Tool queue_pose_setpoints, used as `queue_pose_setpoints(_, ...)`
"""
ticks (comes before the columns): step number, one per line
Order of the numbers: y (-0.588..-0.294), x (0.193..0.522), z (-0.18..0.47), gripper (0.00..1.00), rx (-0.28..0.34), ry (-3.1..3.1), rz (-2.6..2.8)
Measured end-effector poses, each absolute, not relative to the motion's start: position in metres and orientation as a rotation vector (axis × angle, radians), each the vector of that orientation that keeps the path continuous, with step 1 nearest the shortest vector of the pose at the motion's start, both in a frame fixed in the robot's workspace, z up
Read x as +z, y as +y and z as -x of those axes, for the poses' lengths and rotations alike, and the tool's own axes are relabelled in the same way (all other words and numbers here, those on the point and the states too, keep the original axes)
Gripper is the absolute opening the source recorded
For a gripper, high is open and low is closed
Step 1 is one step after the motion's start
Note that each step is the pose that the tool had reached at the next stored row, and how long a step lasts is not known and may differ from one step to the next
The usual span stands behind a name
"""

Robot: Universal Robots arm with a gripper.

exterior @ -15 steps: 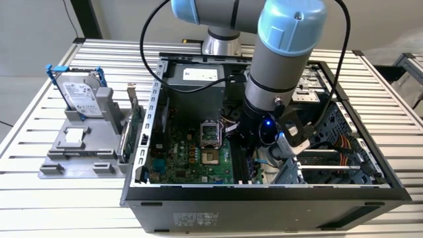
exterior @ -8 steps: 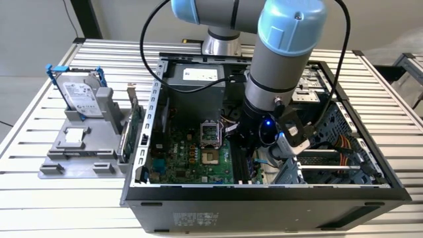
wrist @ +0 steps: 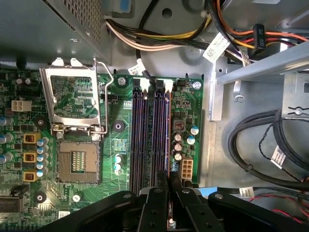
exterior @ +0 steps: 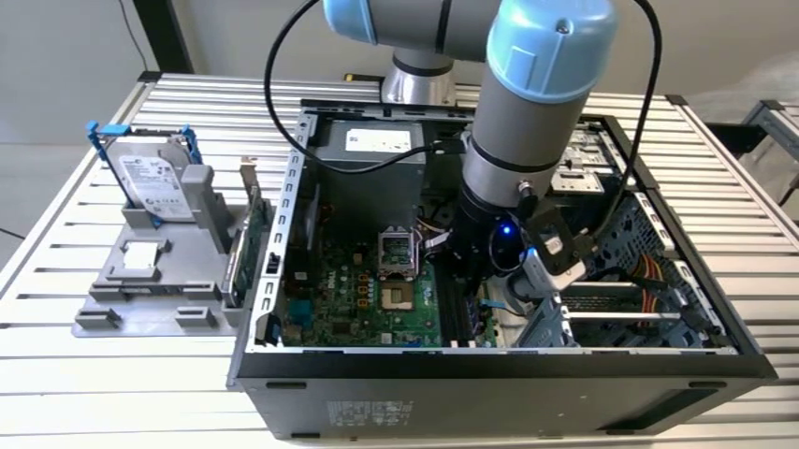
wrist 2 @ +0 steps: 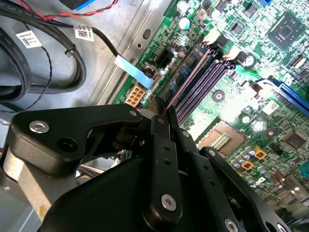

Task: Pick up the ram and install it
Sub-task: 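Insert the ram into the slot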

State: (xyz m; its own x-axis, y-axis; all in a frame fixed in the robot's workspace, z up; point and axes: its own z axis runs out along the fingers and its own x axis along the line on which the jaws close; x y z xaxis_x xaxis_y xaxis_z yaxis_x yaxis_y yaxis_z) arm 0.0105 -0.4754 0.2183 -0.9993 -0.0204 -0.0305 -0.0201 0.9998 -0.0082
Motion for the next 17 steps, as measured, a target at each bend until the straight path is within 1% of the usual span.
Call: queue_pose_setpoints(17, -0.472, 0.2179, -0.0071, 0.0, -0.015, 3.11, 0.031)
